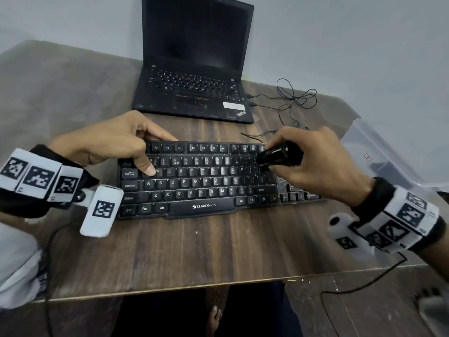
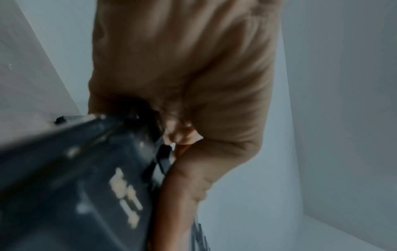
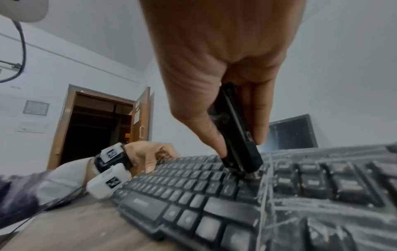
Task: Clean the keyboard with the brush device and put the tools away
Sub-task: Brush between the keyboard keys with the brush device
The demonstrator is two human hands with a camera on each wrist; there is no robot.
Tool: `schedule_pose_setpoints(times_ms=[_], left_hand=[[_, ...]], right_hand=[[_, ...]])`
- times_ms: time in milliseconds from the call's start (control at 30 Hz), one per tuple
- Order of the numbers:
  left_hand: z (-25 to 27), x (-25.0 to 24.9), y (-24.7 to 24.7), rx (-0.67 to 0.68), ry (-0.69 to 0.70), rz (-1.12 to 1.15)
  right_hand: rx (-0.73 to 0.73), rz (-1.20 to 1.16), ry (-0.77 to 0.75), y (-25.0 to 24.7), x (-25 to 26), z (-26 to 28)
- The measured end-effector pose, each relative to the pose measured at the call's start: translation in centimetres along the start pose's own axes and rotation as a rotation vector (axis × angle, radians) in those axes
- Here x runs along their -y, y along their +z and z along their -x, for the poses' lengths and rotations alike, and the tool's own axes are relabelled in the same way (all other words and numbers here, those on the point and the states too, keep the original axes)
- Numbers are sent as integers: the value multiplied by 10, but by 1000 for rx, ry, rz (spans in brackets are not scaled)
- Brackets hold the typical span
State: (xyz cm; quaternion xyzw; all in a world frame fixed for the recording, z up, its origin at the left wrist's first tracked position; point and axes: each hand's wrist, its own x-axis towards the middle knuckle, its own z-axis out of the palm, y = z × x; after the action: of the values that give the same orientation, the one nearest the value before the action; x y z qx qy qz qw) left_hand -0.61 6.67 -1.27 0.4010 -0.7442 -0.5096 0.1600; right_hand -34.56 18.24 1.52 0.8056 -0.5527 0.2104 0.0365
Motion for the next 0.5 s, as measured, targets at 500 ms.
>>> schedule_pose_setpoints(times_ms=[500], left_hand=[[-4, 2, -4, -98, 88, 40]], right_hand=[[163, -9, -20, 7, 1, 28]])
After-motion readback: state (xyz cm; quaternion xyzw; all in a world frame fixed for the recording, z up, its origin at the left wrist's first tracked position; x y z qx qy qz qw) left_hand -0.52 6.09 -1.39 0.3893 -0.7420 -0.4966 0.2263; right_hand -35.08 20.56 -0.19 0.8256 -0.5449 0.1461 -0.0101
